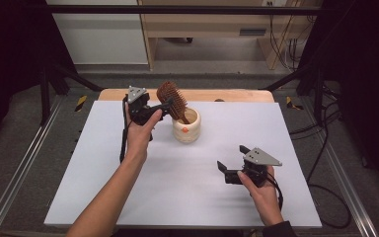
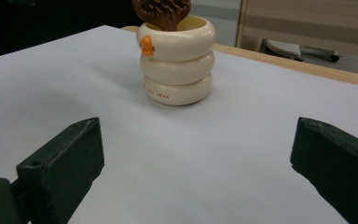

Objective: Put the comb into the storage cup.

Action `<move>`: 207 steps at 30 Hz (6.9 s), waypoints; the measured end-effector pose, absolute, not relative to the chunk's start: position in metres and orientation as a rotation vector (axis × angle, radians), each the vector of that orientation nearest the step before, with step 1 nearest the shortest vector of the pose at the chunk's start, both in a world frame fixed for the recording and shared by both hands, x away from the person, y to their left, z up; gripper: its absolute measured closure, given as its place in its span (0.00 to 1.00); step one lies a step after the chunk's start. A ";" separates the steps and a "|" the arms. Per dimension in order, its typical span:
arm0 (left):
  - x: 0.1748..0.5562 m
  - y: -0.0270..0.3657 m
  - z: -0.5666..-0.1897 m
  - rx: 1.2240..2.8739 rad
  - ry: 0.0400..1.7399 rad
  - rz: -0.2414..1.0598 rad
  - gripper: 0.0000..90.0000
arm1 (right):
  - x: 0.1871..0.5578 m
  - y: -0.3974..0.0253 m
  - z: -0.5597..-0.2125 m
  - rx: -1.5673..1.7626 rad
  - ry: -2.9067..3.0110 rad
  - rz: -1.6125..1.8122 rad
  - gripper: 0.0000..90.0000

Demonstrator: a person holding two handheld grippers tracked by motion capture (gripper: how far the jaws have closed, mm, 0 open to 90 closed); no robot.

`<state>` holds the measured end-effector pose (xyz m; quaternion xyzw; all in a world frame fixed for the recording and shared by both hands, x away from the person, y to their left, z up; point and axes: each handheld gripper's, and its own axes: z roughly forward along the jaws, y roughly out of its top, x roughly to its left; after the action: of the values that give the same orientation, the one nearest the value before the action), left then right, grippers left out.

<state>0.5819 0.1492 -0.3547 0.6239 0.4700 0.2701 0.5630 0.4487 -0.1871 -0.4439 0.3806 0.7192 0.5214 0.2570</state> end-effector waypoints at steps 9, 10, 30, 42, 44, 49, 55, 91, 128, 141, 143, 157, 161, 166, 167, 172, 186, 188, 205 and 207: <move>0.572 0.153 -0.348 1.541 1.077 0.724 0.05 | 0.448 -0.186 -0.444 1.028 1.952 1.406 0.04; 0.571 0.154 -0.348 1.543 1.092 0.721 0.06 | 0.448 -0.186 -0.444 1.027 1.955 1.405 0.04; 0.538 0.173 -0.330 1.576 1.067 0.755 0.08 | 0.447 -0.185 -0.444 1.018 1.960 1.383 0.04; 0.526 0.175 -0.323 1.585 1.009 0.757 0.07 | 0.446 -0.186 -0.444 1.012 1.963 1.377 0.04; 0.524 0.174 -0.322 1.585 0.996 0.759 0.07 | 0.445 -0.186 -0.444 1.015 1.959 1.379 0.04; 0.522 0.172 -0.321 1.591 0.971 0.745 0.06 | 0.445 -0.186 -0.443 1.017 1.954 1.380 0.04; 0.517 0.174 -0.317 1.580 0.936 0.727 0.05 | 0.445 -0.187 -0.444 1.018 1.952 1.377 0.04; 0.482 0.208 -0.298 1.541 0.856 0.693 0.04 | 0.444 -0.194 -0.441 1.018 1.934 1.380 0.04; 0.463 0.272 -0.357 1.467 0.957 0.719 0.04 | 0.444 -0.196 -0.442 1.035 1.924 1.373 0.04; 0.454 0.287 -0.384 1.457 0.993 0.715 0.04 | 0.443 -0.196 -0.442 1.028 1.923 1.367 0.04; 0.453 0.289 -0.386 1.451 0.997 0.715 0.04 | 0.443 -0.196 -0.442 1.028 1.922 1.365 0.04; 0.444 0.311 -0.401 1.422 1.035 0.723 0.04 | 0.443 -0.201 -0.442 1.012 1.914 1.356 0.04; 0.442 0.319 -0.404 1.409 1.048 0.726 0.04 | 0.443 -0.205 -0.442 1.009 1.903 1.352 0.04; 0.440 0.325 -0.408 1.404 1.060 0.726 0.04 | 0.442 -0.213 -0.443 1.007 1.883 1.346 0.04; 0.439 0.326 -0.409 1.400 1.063 0.725 0.04 | 0.442 -0.214 -0.444 1.005 1.881 1.344 0.04; 0.437 0.329 -0.412 1.396 1.061 0.723 0.04 | 0.440 -0.224 -0.446 1.000 1.868 1.345 0.04; 0.429 0.323 -0.420 1.417 1.027 0.726 0.05 | 0.435 -0.242 -0.452 0.980 1.890 1.388 0.04; 0.428 0.321 -0.421 1.428 1.016 0.723 0.05 | 0.435 -0.242 -0.452 0.980 1.889 1.397 0.04; 0.422 0.310 -0.430 1.453 0.981 0.694 0.05 | 0.434 -0.241 -0.453 0.952 1.908 1.415 0.04; 0.421 0.310 -0.431 1.458 0.978 0.690 0.05 | 0.434 -0.240 -0.453 0.948 1.913 1.416 0.04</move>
<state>0.4207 0.3095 -0.4313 0.6256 0.4195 0.2960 0.5874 0.4341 -0.2403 -0.4533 0.3548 0.7155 0.5297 0.2859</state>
